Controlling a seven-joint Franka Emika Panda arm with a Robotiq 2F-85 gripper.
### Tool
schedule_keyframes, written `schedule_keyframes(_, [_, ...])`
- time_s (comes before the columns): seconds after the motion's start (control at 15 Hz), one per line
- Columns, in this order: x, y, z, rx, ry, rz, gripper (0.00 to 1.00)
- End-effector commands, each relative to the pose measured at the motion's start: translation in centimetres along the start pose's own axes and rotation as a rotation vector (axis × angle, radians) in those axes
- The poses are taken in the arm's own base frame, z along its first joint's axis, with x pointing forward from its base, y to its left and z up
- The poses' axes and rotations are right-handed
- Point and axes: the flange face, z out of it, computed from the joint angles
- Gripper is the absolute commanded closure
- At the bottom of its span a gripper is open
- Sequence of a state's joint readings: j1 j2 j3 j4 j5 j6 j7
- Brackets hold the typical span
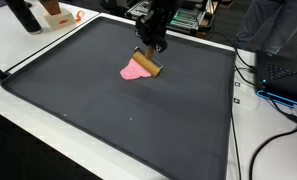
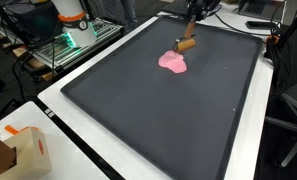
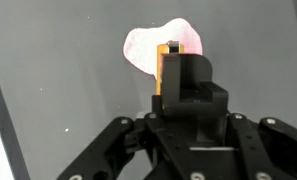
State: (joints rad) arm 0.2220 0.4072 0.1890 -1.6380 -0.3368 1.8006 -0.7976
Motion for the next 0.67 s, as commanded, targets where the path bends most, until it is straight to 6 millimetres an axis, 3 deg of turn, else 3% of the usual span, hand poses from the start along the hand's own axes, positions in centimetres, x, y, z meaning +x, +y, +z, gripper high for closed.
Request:
schedule_keyframes(0.0, [1.8, -3.5, -0.1, -0.095, -0.075, -0.092, 0.77])
schedule_keyframes(0.6, [6.9, -8.7, 1.5, -0.243, -0.241, -0.251, 0.77])
